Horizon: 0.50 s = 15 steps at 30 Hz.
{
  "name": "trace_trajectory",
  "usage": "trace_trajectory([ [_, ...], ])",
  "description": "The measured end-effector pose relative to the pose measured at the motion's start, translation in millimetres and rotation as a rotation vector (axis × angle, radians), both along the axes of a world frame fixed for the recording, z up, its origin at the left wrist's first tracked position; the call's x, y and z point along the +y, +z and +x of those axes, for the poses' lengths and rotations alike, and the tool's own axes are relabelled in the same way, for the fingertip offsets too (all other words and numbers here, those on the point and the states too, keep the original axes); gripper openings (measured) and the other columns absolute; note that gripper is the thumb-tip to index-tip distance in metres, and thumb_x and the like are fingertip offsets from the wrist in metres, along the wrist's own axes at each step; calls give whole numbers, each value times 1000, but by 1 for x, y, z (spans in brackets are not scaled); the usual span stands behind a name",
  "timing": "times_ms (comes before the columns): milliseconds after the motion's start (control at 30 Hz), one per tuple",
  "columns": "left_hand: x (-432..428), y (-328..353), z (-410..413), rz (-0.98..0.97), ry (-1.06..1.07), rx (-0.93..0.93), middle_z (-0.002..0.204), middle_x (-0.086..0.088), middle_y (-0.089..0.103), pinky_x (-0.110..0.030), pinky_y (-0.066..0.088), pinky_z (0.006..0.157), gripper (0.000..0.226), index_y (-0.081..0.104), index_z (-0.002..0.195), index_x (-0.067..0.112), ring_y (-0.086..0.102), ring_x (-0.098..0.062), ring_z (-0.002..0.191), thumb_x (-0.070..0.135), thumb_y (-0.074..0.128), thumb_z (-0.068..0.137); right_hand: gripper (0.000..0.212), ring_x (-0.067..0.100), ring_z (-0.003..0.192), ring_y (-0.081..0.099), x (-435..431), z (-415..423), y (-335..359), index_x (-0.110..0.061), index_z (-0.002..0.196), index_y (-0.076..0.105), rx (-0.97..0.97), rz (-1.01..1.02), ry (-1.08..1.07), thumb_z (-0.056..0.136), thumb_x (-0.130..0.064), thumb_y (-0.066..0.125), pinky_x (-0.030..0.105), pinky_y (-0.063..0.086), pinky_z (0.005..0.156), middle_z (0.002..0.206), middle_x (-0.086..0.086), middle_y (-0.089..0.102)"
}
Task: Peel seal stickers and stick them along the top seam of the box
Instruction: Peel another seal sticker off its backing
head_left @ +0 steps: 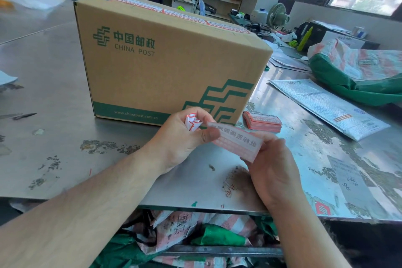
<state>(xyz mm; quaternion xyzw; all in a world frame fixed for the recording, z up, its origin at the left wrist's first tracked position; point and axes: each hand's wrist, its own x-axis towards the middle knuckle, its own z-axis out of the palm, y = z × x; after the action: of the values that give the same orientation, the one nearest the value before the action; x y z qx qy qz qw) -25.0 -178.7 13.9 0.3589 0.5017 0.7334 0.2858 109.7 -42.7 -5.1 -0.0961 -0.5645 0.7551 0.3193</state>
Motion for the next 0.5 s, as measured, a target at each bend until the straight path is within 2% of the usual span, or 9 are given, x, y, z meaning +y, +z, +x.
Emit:
trace_trajectory([
  [67,0,-2,-1,29,-1,-17,82,-5,56,-8,38,49,12,62,72,14,52,-2,54,11,72,67,56,24,86,67,-2,1,7,-17,80,77,-68,-107,7,62,-71,76,34,53,76,89,12,73],
  [133,0,-2,-1,49,-10,-6,80,-2,58,-10,39,51,13,67,64,23,53,-4,59,13,76,64,35,16,77,68,-1,4,10,-14,81,73,-238,21,-6,89,-47,64,25,50,70,79,4,74],
  [167,0,-3,-1,55,-9,6,78,1,59,-10,40,52,15,68,63,26,54,-5,61,15,79,62,29,13,72,67,-3,3,12,-15,80,74,-313,113,-2,96,-34,60,23,49,71,72,0,74],
  [200,1,-3,-2,64,0,18,76,3,58,-11,40,53,18,69,62,26,53,-6,62,15,83,61,35,15,70,65,-3,2,11,-13,78,78,-358,170,16,98,-33,58,27,47,72,71,2,73],
  [267,2,-5,-4,67,26,29,76,3,56,-11,39,53,27,69,63,26,51,-6,61,7,87,63,36,20,70,63,-5,0,10,-19,79,83,-356,178,77,99,-31,54,33,46,70,74,9,74],
  [367,2,-7,-5,76,34,53,75,6,57,-12,39,55,25,69,65,27,51,-6,63,15,90,61,31,14,69,65,-3,1,10,-23,74,83,-306,167,151,88,-14,57,27,49,71,73,3,75],
  [467,3,-10,-5,67,34,108,76,9,60,-16,43,64,31,69,69,27,53,-9,71,44,90,55,15,18,77,61,4,2,4,-19,73,81,-281,209,188,78,-27,69,32,45,79,75,3,72],
  [500,4,-11,-6,55,39,124,76,8,61,-17,43,66,35,69,71,27,53,-10,72,51,89,54,20,23,80,57,6,2,2,-16,74,79,-284,223,199,75,-36,77,35,42,81,76,6,69],
])
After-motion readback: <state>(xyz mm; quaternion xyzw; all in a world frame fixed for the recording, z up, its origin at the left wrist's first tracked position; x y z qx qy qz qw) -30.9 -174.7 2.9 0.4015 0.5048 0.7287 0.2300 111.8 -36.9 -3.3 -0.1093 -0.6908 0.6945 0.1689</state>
